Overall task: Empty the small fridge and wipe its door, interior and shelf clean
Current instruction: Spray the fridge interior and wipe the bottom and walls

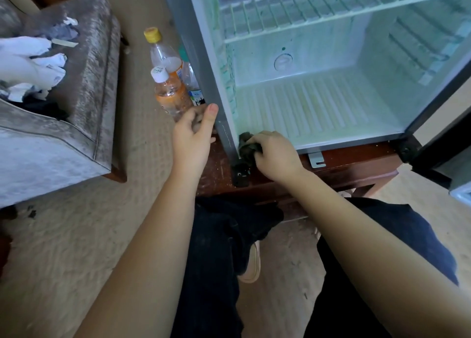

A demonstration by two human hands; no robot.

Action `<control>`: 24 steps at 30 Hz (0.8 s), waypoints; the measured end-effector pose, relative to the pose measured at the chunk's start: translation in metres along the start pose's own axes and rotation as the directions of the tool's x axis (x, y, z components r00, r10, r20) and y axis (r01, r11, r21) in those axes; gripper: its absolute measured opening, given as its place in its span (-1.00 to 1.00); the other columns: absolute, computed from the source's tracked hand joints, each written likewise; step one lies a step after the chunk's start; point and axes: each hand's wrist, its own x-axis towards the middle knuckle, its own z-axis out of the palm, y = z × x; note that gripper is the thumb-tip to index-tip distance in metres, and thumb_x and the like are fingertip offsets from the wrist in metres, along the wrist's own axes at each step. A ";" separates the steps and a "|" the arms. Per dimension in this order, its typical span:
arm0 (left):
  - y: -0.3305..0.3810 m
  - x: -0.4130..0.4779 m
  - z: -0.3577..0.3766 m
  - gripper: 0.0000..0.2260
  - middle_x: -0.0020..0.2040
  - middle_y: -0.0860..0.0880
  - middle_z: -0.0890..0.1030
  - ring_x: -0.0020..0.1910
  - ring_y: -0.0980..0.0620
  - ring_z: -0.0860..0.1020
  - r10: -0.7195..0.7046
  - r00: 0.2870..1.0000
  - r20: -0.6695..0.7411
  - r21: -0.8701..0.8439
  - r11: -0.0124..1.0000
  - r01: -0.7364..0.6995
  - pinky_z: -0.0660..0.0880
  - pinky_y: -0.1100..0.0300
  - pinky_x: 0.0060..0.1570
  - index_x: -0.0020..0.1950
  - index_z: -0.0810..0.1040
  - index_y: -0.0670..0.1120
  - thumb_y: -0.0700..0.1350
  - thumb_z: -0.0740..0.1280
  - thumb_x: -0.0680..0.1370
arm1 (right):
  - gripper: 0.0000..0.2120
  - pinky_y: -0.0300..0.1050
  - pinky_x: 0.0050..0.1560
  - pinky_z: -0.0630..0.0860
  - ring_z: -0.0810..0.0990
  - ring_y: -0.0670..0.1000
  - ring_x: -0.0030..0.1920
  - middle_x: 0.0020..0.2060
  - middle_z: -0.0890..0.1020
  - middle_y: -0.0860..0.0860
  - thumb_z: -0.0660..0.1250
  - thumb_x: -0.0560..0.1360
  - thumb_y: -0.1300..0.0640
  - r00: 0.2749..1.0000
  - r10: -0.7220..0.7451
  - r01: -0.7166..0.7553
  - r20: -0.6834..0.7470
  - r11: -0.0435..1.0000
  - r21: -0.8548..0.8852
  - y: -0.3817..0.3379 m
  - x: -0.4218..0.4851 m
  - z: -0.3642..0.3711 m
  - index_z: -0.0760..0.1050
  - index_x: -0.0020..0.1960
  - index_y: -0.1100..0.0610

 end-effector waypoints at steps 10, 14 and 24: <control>-0.006 0.005 0.003 -0.76 -0.08 0.12 0.63 -0.07 0.21 0.62 0.024 0.998 -0.050 0.028 0.999 -0.022 0.60 0.24 -0.22 0.11 0.58 -0.10 0.04 0.30 0.60 | -0.67 -0.11 -0.19 0.39 0.53 0.15 -0.02 0.07 0.52 0.14 0.44 0.45 0.15 0.985 0.036 -0.017 -0.171 0.994 0.110 -0.020 -0.002 0.022 0.44 0.11 0.25; -0.006 0.005 0.004 -0.79 -0.16 0.14 0.60 -0.19 0.29 0.58 0.039 0.998 -0.051 0.031 0.999 -0.037 0.60 0.25 -0.23 0.08 0.57 -0.10 0.02 0.29 0.61 | -0.70 -0.05 -0.30 0.41 0.51 0.20 -0.12 -0.10 0.52 0.17 0.52 0.34 0.23 0.985 -0.017 0.023 -0.172 0.999 0.031 -0.015 0.000 0.027 0.46 -0.04 0.27; -0.007 0.002 0.000 -0.74 -0.08 0.14 0.60 -0.17 0.33 0.57 0.026 1.000 -0.006 0.040 0.999 -0.025 0.57 0.32 -0.25 0.17 0.56 -0.12 0.03 0.28 0.61 | -0.66 0.01 -0.16 0.46 0.48 0.22 -0.01 -0.01 0.48 0.20 0.50 0.37 0.19 0.983 0.041 -0.063 -0.180 0.991 -0.115 0.042 -0.016 -0.019 0.45 0.04 0.28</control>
